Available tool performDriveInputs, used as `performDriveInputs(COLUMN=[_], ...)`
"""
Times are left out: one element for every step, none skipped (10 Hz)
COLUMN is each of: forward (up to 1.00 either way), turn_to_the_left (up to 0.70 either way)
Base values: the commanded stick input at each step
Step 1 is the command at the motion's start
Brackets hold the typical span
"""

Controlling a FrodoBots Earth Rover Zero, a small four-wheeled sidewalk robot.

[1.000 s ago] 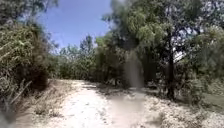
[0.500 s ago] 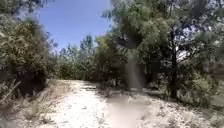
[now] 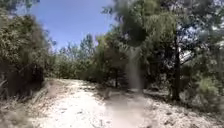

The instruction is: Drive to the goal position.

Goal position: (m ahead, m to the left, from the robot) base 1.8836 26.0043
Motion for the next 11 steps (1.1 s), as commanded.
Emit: performDriveInputs(forward=[0.45, 0.45, 0.45, 0.45, 0.45, 0.45, 0.45, 0.45, 0.45, 0.45, 0.45], turn_to_the_left=[0.02, 0.02, 0.11, 0.27, 0.27, 0.18, 0.07, 0.03, 0.03, 0.03, 0.03])
